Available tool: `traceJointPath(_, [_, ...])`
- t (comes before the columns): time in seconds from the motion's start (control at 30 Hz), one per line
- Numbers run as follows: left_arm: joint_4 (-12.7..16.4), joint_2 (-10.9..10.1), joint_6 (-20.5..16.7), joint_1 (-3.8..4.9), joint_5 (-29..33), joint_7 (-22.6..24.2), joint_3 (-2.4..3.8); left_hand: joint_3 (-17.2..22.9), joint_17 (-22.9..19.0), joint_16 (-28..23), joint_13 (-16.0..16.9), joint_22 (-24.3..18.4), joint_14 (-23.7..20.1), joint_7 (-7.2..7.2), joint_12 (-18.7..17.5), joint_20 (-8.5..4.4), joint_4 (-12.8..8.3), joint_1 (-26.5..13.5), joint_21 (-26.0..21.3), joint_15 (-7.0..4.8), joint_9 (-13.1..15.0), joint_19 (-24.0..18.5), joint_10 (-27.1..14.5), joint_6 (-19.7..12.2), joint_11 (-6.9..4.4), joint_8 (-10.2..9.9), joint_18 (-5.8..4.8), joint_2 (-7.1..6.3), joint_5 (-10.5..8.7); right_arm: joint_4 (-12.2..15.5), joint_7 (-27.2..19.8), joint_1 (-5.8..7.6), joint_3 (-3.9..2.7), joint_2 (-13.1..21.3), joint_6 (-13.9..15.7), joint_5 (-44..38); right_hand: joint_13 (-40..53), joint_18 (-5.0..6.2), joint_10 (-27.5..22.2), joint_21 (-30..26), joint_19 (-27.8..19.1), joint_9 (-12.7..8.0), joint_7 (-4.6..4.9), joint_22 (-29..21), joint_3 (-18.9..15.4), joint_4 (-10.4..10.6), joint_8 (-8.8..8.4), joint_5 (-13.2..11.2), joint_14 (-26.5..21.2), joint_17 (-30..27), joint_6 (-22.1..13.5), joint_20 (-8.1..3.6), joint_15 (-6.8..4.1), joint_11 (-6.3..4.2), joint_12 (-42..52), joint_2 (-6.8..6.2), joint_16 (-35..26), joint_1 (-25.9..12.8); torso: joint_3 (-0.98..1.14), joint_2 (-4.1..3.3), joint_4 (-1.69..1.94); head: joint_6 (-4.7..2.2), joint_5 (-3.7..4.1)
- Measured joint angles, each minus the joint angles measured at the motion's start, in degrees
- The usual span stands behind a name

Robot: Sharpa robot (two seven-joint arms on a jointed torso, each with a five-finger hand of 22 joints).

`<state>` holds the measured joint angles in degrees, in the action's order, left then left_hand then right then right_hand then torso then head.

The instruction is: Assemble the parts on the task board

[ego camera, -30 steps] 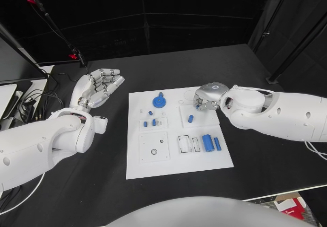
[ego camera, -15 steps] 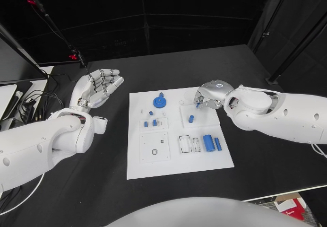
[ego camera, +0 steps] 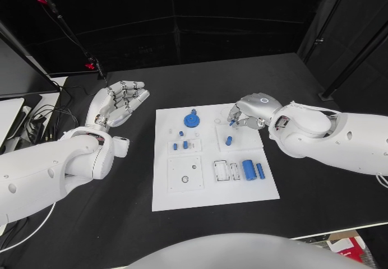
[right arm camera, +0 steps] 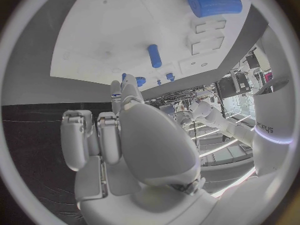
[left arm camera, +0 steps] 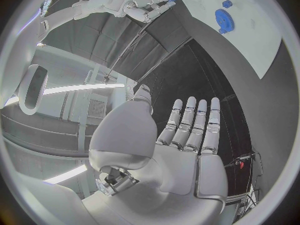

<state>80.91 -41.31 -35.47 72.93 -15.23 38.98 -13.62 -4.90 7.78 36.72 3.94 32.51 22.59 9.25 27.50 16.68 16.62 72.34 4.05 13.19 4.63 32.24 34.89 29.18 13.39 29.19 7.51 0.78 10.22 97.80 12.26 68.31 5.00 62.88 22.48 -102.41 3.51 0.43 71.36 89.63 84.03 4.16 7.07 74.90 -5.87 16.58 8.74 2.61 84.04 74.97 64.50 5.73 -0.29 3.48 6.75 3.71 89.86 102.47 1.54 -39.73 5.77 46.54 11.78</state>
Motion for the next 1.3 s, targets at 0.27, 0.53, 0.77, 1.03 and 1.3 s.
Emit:
traceJointPath(0.27, [-0.2,0.3,0.0,-0.03,0.0,0.0,-0.01,0.0,0.0,0.0,0.0,0.0,0.0,0.00,0.0,0.00,0.0,0.0,0.0,0.00,0.0,0.0,0.0,0.0,0.00,0.0,0.00,0.00,0.00,1.5,-2.0,0.03,-0.03,-2.6,2.1,1.7,0.0,0.01,0.2,0.0,0.0,0.0,0.19,0.0,0.3,0.0,-0.17,0.0,0.0,0.0,0.2,0.00,0.00,0.21,-0.4,-0.08,0.0,0.4,0.01,-0.01,0.09,0.35,-1.27])
traceJointPath(0.53, [-0.3,0.4,0.1,-0.04,0.0,0.0,-0.01,0.0,0.0,0.0,0.0,0.0,0.0,0.00,0.0,0.00,0.0,0.0,0.0,0.00,0.0,0.0,0.0,0.0,0.00,0.0,0.00,0.00,0.00,2.8,-3.1,0.03,-0.02,-5.8,2.2,3.2,0.0,0.00,0.2,0.0,0.0,0.0,0.20,0.0,0.5,-0.2,-0.32,0.0,0.0,0.0,0.2,0.00,0.01,0.21,-0.8,0.15,0.0,0.8,0.02,-0.04,0.13,0.95,-3.28])
traceJointPath(0.77, [-0.3,0.5,0.0,-0.05,0.0,0.0,-0.01,-0.2,-0.1,0.0,0.0,-0.1,-0.1,0.00,0.0,0.00,0.2,0.0,0.0,-0.15,-0.1,0.0,0.0,0.0,0.00,0.3,0.00,0.00,0.00,3.4,-3.7,0.00,0.02,-7.9,0.8,4.4,0.0,0.00,0.2,0.0,0.0,0.0,0.32,0.0,0.6,0.0,-0.34,0.0,0.0,0.0,0.3,0.00,0.01,0.21,-0.8,0.15,0.0,0.8,-0.02,-0.08,0.16,1.82,-4.93])
traceJointPath(1.03, [-0.3,0.6,0.0,-0.06,0.0,0.0,-0.01,-0.2,-0.1,0.0,0.0,-0.1,-0.1,0.00,0.0,0.00,0.2,0.0,0.0,-0.15,-0.1,0.0,0.0,0.0,0.00,0.3,0.00,0.00,0.00,3.8,-4.1,-0.97,0.06,-9.6,-1.8,5.2,0.0,0.00,0.2,0.0,0.0,-0.1,0.36,0.0,0.6,0.0,-0.62,0.0,0.0,0.0,0.3,0.00,0.02,0.21,-1.1,0.14,0.0,0.8,-0.04,-0.09,0.03,3.02,-6.06])
traceJointPath(1.3, [-0.3,0.6,0.0,-0.06,0.0,0.0,-0.01,-0.2,-0.1,0.2,0.0,-0.1,-0.1,0.00,0.0,0.00,0.2,0.0,0.0,-0.14,-0.1,0.0,0.0,0.0,0.00,0.3,0.00,0.00,-0.01,4.6,-4.3,-3.02,0.10,-10.3,-4.5,5.2,0.0,0.00,0.2,0.0,0.0,-0.2,0.36,0.0,0.9,-0.1,-0.68,-0.1,0.0,0.0,0.3,0.00,0.02,0.21,-1.3,0.15,0.0,0.8,-0.02,-0.08,-0.04,3.44,-6.67])
